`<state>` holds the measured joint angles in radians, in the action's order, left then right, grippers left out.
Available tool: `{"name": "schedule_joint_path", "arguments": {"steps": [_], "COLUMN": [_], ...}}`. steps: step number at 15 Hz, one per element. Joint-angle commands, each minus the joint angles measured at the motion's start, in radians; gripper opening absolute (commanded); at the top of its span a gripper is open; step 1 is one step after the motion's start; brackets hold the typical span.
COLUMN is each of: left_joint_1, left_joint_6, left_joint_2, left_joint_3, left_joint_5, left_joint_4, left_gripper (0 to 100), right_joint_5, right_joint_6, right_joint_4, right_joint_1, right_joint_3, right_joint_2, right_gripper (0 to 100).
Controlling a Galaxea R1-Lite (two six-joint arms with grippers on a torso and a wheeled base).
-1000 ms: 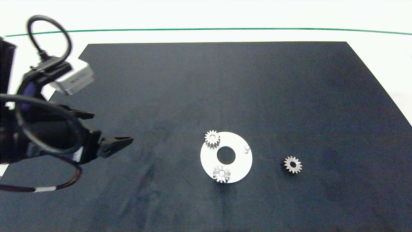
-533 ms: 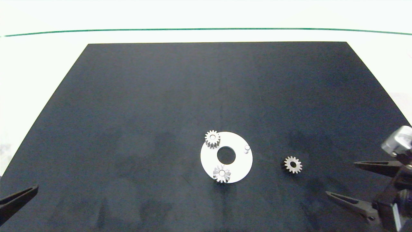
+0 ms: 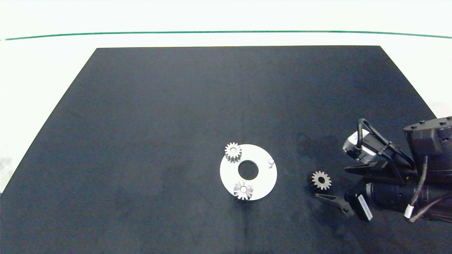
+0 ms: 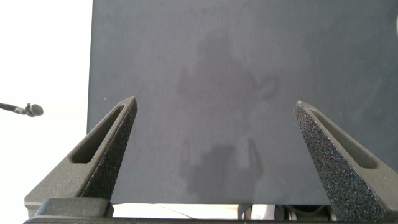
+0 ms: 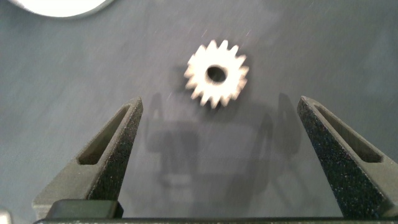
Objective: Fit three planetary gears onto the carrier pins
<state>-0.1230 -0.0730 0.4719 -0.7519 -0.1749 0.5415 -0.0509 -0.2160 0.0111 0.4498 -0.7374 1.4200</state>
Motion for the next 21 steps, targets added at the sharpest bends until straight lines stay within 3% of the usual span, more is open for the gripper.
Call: {"name": "schedule_joint_path", "arguments": {"steps": [1,5,21], "left_joint_1": [0.0,0.0,0.0], "left_joint_6": [0.013,0.019,0.027], "left_joint_2": [-0.03,-0.058,-0.102], "left_joint_3": [0.0,0.003,0.017], "left_joint_5": [-0.002,-0.002,-0.002], "left_joint_4": [0.018,0.031,0.074], "left_gripper": [100,100,100], "right_joint_5": [-0.02,-0.02,-0.02], "right_joint_6": [-0.002,0.001,0.006], "right_joint_4": [0.038,0.063,0.076], "right_joint_1": [0.003,0.003,0.003], "right_joint_3": [-0.007,-0.01,-0.02], "right_joint_2": [0.071,0.102,0.119], "right_gripper": [100,99,66]}}
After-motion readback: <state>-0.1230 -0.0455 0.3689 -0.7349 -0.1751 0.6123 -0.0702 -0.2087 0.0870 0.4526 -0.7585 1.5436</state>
